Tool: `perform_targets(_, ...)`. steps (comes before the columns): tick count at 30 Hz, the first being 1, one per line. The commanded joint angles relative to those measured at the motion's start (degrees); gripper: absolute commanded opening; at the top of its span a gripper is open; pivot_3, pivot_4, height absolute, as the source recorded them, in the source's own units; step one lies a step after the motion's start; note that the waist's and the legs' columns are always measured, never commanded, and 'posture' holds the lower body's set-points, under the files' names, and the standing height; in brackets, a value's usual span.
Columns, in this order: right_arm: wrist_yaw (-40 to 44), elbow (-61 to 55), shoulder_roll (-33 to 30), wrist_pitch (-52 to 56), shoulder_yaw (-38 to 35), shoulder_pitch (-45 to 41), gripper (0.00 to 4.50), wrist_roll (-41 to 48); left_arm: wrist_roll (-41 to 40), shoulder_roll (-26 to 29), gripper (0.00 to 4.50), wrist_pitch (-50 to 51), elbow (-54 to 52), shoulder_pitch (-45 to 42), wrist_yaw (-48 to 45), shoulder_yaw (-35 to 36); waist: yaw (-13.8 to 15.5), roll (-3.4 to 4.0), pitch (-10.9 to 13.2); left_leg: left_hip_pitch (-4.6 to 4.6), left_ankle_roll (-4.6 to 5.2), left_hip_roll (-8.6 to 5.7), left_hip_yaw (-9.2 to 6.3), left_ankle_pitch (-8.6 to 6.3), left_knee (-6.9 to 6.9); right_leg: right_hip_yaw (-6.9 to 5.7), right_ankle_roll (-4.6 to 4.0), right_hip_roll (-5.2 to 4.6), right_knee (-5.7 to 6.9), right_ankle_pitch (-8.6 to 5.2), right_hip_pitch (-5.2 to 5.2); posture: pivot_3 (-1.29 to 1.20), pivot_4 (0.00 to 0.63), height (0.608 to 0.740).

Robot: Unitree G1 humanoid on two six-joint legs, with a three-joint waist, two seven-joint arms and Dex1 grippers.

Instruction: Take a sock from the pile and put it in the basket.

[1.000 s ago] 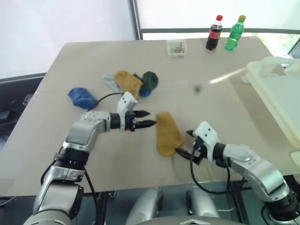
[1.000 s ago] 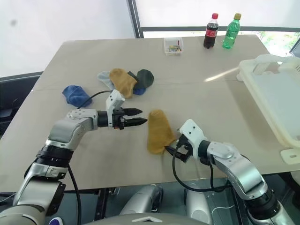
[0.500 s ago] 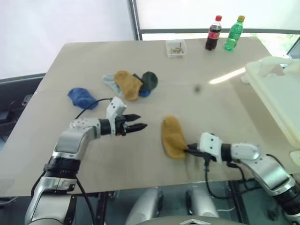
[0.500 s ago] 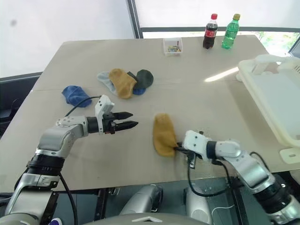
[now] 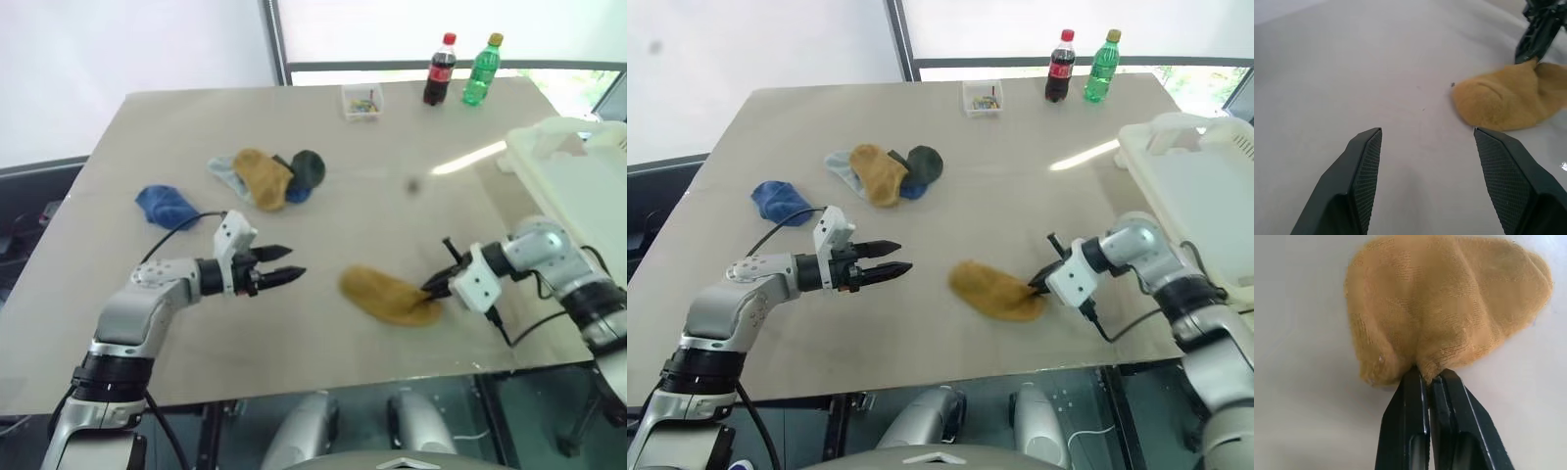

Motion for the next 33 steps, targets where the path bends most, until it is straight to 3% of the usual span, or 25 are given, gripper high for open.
perform_targets(1, 2.82, 3.85, 1.32, 6.2, 0.0, -0.28, 0.71, -0.49, -0.5, -1.8, 3.18, 3.1, -3.85, -0.23, 3.84, -1.11, 0.24, -0.04, -0.02, 0.0, 0.0, 0.02, -0.01, 0.0, 0.0, -0.01, -0.01, 0.02, 0.0, 0.01, 0.0, 0.0, 0.15, 0.74)
perform_targets(5, -1.11, 0.43, 0.72, 4.34, -3.25, 2.81, 2.38, 0.61, -1.8, -4.2, 3.18, 5.62, -5.09, -0.06, 5.47, -2.53, 0.76, -0.03, -0.02, 0.02, -0.01, 0.04, -0.02, 0.0, 0.0, 0.0, -0.04, 0.15, 0.0, 0.02, 0.0, 0.0, 0.15, 0.74)
perform_targets(6, -1.54, -1.61, -0.14, 5.24, -4.24, 3.95, 2.97, 1.08, -1.23, -4.58, 3.18, 5.5, -4.73, -0.34, 5.9, -3.14, 0.79, -0.03, -0.02, 0.01, -0.02, 0.04, -0.02, -0.01, 0.0, 0.0, -0.04, 0.19, -0.01, 0.02, 0.0, 0.0, 0.15, 0.74)
perform_targets(9, -1.8, -10.77, -3.23, 13.4, -7.74, 7.96, 3.99, 4.8, -0.77, -6.04, 3.18, 5.55, -3.07, -1.88, 6.73, -4.21, 0.99, -0.01, -0.01, -0.02, -0.02, 0.04, -0.02, -0.01, -0.01, 0.01, -0.04, 0.2, -0.03, 0.02, -0.02, 0.0, 0.15, 0.74)
perform_targets(13, -5.88, -31.79, -9.65, 35.54, -15.62, 17.32, 3.99, 14.41, 0.41, -8.44, 3.18, 5.06, 1.55, -5.8, 7.4, -6.15, 2.0, 0.05, 0.03, -0.28, -0.02, 0.03, -0.08, -0.01, 0.08, -0.03, -0.04, 0.14, -0.06, 0.02, -0.15, 0.0, 0.15, 0.74)
perform_targets(16, -16.05, -47.09, -12.32, 55.78, -23.0, 25.48, 3.99, 19.45, 1.43, -9.69, 3.18, 3.51, 4.87, -8.32, 6.98, -7.16, 2.14, 0.12, 0.05, -0.41, -0.02, 0.03, -0.06, -0.01, 0.08, -0.01, -0.04, 0.03, -0.02, 0.02, -0.29, 0.0, 0.15, 0.74)
perform_targets(21, -32.5, -64.34, -8.14, 74.88, -28.47, 36.0, 3.99, 19.9, 2.75, -11.09, 3.18, 1.16, 9.32, -11.26, 5.58, -8.37, 2.04, 0.11, 0.04, -0.44, -0.03, 0.06, -0.05, -0.02, 0.06, 0.02, -0.04, 0.05, -0.02, 0.02, -0.33, 0.0, 0.15, 0.74)
perform_targets(24, -42.33, -73.94, -1.91, 88.89, -29.63, 41.2, 3.99, 23.98, 3.44, -11.65, 3.18, 0.08, 11.34, -12.91, 4.55, -9.1, 2.21, 0.11, 0.04, -0.46, -0.03, 0.05, -0.07, -0.02, 0.07, -0.02, -0.04, 0.0, -0.02, 0.02, -0.3, 0.0, 0.15, 0.74)
perform_targets(27, -49.89, -80.15, 4.18, 94.98, -28.69, 44.8, 3.99, 24.37, 4.25, -11.59, 3.18, -1.13, 12.95, -13.9, 2.87, -9.65, 2.14, 0.11, 0.04, -0.5, -0.03, 0.01, -0.05, -0.02, 0.08, -0.01, -0.04, -0.04, -0.02, 0.02, -0.33, 0.0, 0.15, 0.74)
perform_targets(30, -54.25, -79.62, 6.22, 96.08, -25.96, 47.34, 3.99, 20.96, 5.73, -11.83, 3.18, -2.55, 14.51, -14.53, 1.38, -11.44, 2.13, 0.08, 0.03, -0.46, -0.02, -0.03, -0.01, -0.02, 0.09, 0.0, -0.02, -0.07, -0.02, 0.03, -0.3, 0.0, 0.15, 0.74)
perform_targets(33, -56.46, -77.12, 7.46, 95.39, -24.03, 48.03, 3.42, 18.87, 8.02, -12.99, 3.18, -2.89, 16.48, -15.45, 1.09, -14.33, 2.16, 0.09, 0.03, -0.46, -0.03, -0.03, -0.09, -0.01, 0.06, -0.08, -0.02, -0.06, -0.02, 0.02, -0.3, 0.0, 0.15, 0.74)
